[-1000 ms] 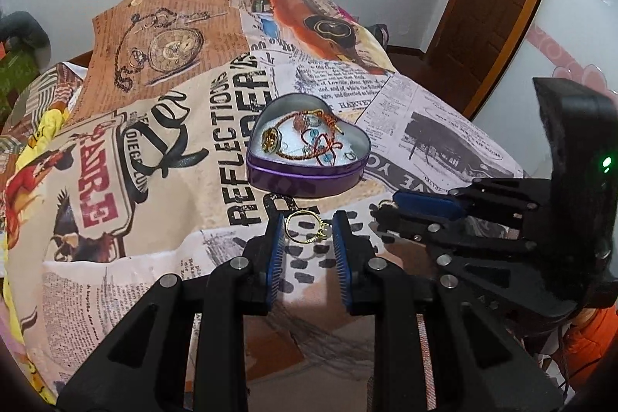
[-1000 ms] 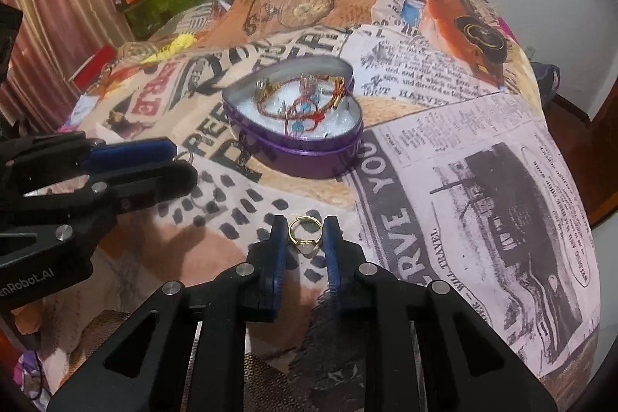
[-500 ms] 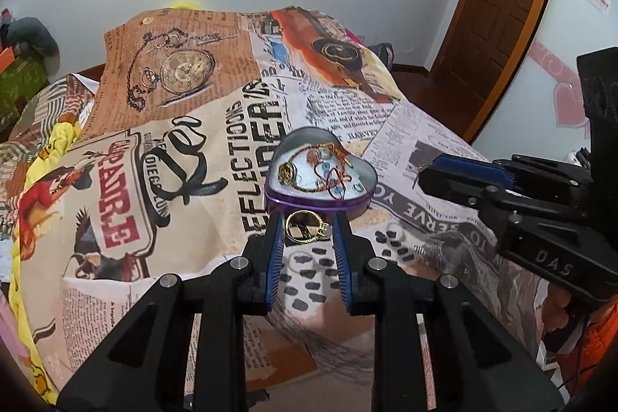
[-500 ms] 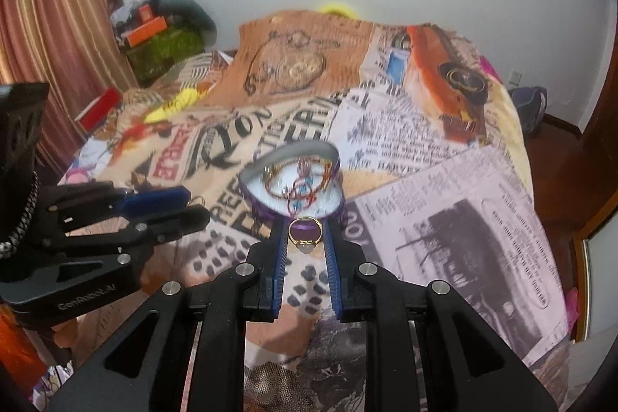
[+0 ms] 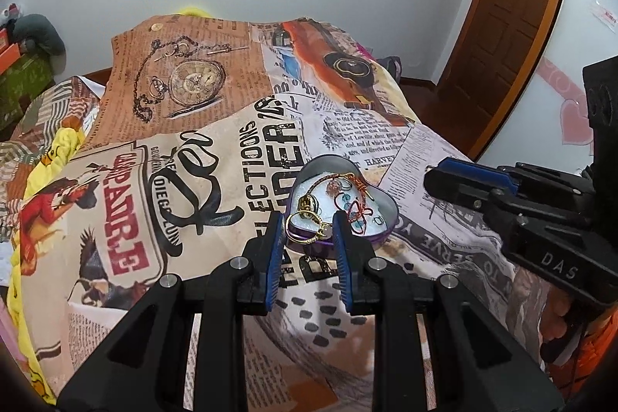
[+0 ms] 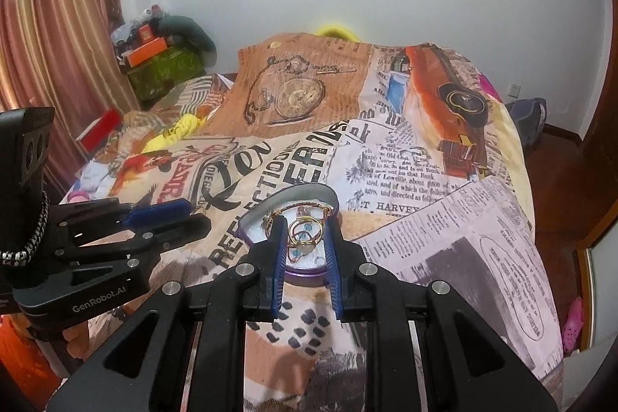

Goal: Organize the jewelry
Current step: 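Carry both gold rings over the purple heart tin, then lower the gold rings into the tin and open both grippers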

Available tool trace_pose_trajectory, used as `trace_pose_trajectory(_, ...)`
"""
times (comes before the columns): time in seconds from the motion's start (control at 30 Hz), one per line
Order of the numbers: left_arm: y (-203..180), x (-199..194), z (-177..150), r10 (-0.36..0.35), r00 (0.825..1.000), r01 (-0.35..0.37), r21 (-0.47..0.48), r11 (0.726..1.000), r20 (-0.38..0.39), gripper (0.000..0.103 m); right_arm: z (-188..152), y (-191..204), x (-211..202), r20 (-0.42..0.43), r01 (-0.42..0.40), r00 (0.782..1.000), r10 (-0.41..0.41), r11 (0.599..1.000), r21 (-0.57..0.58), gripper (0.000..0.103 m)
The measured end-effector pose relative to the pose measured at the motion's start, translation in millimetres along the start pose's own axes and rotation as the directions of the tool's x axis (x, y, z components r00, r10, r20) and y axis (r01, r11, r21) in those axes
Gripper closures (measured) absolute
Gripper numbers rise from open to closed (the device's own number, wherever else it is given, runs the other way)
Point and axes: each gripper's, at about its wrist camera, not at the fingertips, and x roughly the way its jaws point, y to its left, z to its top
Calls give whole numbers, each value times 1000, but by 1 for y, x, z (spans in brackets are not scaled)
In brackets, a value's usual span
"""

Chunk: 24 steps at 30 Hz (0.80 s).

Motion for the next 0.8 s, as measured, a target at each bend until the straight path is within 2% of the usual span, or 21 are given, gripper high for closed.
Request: trace_pose_trajectory(0.8,5,52,9,-28,998,27,-10,1000,-62,79,-8,-9,53,-102,-15,995,14,1000,-12,86)
